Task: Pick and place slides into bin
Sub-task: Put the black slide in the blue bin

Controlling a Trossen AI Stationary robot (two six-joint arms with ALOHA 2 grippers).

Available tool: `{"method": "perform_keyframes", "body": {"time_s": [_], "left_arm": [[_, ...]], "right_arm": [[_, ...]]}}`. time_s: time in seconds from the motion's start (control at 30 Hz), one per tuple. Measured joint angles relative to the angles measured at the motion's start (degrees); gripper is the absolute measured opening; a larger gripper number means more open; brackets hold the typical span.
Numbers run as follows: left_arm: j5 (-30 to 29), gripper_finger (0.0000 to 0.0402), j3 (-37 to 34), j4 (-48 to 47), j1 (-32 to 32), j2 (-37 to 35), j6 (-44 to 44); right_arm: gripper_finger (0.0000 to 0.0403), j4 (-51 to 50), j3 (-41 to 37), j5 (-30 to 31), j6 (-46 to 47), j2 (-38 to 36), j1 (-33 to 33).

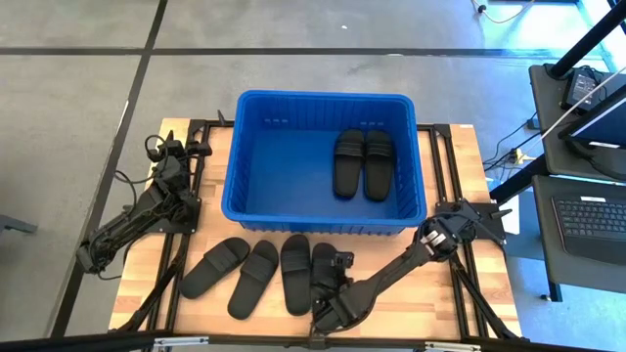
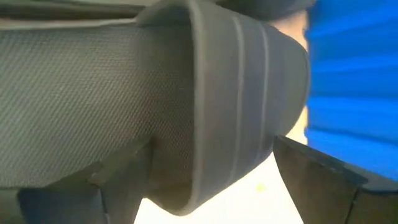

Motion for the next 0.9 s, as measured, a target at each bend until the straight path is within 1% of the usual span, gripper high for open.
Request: {"method": "perform_keyframes", "body": {"time_s": [0.17,0.37,0.53,0.67,0.9], "left_arm": [[0.0,0.0248,0.01,0.0,0.0,0.0,0.0],[0.01,0.0248,0.01,0.0,-0.02,0.0,-0.15],[0.02,0.0248,0.01,0.0,-0.02,0.0,-2.26],[0.0,0.0248,0.01,0.0,0.0,0.0,-3.18],[0.0,0.0248,0.01,0.0,-0.02,0.0,-3.26]], "right_arm": [[0.0332,-0.03,-1.07,2.26,2.58,-0.01,0.06],[0.0332,-0.24,-0.48,4.74,1.01,0.36,-0.25],[0.0332,-0.08,-0.52,5.23,0.54,0.41,-0.3],[0.0332,0.02,-0.52,5.17,-1.98,0.41,-0.31],[0.0332,0.48,-0.52,4.97,-0.42,0.41,-0.4]]}}
